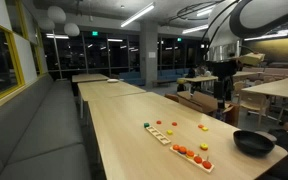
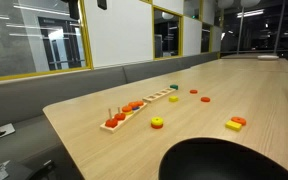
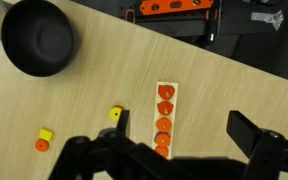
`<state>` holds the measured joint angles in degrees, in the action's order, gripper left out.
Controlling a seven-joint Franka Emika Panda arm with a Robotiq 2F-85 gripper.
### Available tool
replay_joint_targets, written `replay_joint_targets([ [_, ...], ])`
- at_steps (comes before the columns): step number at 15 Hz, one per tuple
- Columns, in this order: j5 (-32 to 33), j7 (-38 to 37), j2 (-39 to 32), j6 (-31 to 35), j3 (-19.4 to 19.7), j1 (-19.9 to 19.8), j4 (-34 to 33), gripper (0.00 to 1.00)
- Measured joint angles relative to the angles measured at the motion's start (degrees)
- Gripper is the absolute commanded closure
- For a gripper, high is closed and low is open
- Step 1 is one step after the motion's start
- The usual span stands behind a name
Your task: Remove the stacked orange and yellow rings from the wooden board and place them on the table
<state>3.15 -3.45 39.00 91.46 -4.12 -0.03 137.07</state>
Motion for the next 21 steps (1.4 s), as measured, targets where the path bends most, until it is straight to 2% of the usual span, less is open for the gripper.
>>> replay_joint_targets([
  [11,0.0,0.1,-0.3,1.0,0.3,0.0,1.0,0.0],
  [16,-1.5,0.7,-2.1,7.6,1.9,0.1,4.9,0.0],
  [21,-3.4,4.6,-5.8,16.7,4.6,0.2,8.9,0.0],
])
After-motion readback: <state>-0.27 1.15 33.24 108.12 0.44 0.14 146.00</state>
